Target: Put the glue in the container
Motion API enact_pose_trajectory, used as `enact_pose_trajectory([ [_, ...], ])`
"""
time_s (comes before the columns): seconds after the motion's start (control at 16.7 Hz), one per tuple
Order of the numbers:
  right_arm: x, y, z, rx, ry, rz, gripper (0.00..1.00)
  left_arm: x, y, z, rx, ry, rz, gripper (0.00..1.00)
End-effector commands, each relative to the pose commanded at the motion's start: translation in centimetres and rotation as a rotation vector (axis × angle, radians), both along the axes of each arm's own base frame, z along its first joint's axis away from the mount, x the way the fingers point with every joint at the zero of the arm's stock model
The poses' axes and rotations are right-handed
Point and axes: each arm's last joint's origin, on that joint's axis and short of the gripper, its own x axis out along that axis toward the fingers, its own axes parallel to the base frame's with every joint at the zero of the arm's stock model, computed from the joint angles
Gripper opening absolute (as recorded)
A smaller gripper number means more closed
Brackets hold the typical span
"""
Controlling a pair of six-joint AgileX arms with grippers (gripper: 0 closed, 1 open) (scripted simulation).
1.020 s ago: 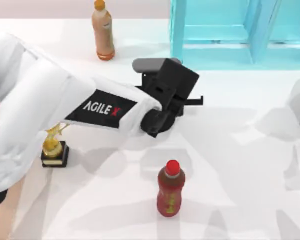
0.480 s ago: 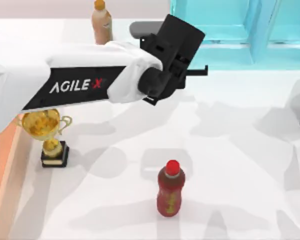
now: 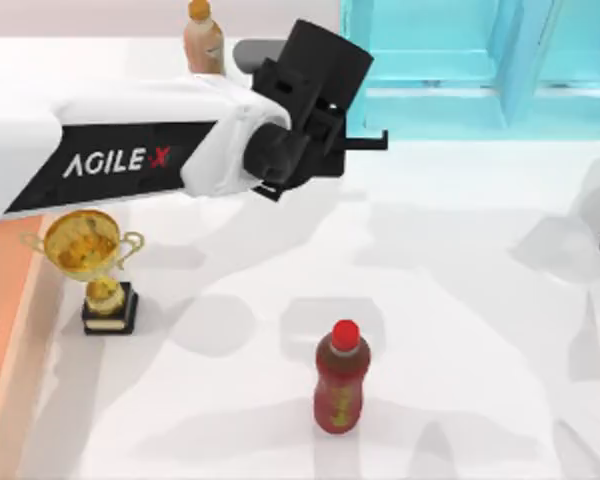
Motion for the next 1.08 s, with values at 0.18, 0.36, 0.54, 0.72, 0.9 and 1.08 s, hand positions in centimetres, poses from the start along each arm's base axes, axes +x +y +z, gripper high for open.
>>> enact_pose_trajectory([
  [0.18,0.0,0.0,0.0,0.0,0.0,0.0,1.0,1.2,6.5,0.7,0.014,0.065,-0.013,0.0],
  [0.36,0.0,0.0,0.0,0.0,0.0,0.0,1.0,1.0,16.1,2.0,0.0,0.109,-0.007,0.0],
  [0.54,0.0,0.0,0.0,0.0,0.0,0.0,1.0,-2.5,26.1,3.3,-0.029,0.099,0.015,0.0],
  [0.72,0.0,0.0,0.0,0.0,0.0,0.0,1.0,-8.4,32.9,3.8,-0.044,0.04,0.032,0.0],
  [0.9,0.0,0.0,0.0,0.0,0.0,0.0,1.0,-13.7,35.6,3.4,-0.039,-0.026,0.023,0.0],
  [1.08,0.0,0.0,0.0,0.0,0.0,0.0,1.0,-16.7,36.2,2.5,-0.034,-0.062,0.006,0.0],
])
